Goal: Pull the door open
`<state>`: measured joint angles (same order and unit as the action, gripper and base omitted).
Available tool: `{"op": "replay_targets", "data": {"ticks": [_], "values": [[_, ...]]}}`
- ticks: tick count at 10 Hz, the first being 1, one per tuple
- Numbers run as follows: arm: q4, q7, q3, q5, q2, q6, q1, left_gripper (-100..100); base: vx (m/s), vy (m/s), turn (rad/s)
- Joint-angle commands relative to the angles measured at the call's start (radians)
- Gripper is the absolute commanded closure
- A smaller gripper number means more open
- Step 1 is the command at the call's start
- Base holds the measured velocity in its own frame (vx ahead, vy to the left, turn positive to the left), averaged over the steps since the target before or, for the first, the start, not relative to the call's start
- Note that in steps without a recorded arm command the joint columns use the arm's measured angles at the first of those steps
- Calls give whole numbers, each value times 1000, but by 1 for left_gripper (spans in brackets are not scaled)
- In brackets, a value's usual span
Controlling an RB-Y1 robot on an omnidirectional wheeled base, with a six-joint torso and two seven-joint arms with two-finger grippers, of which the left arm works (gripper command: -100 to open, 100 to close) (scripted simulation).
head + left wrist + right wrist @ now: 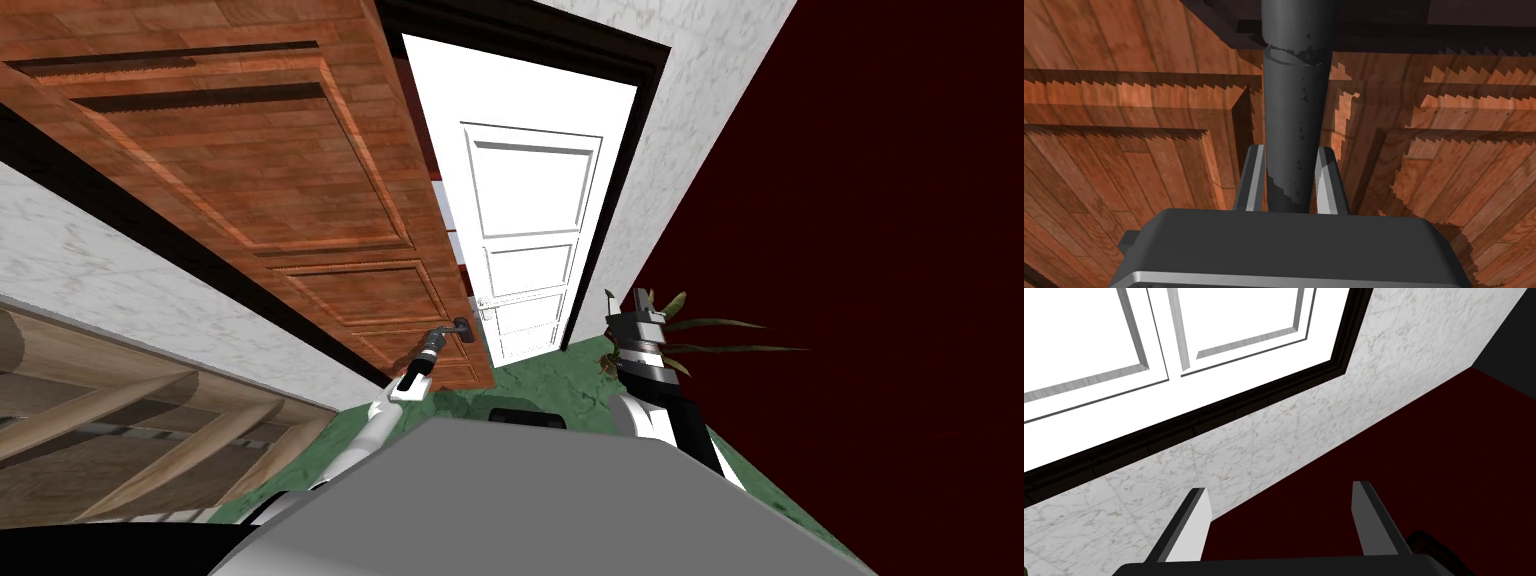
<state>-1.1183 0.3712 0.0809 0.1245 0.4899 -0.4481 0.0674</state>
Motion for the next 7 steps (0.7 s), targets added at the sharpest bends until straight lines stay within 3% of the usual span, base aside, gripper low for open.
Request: {"op": "replay_targets", "data": {"ticks": [1,2,7], "values": [[-20,13,-31,-5,0,-7,3,100,-167,73,-117],[-12,10,-12,-1,8,-1,5,100,-78,42,-21],[-53,69,-73,-7,62,-64,67,100,-174,47,-112]]}}
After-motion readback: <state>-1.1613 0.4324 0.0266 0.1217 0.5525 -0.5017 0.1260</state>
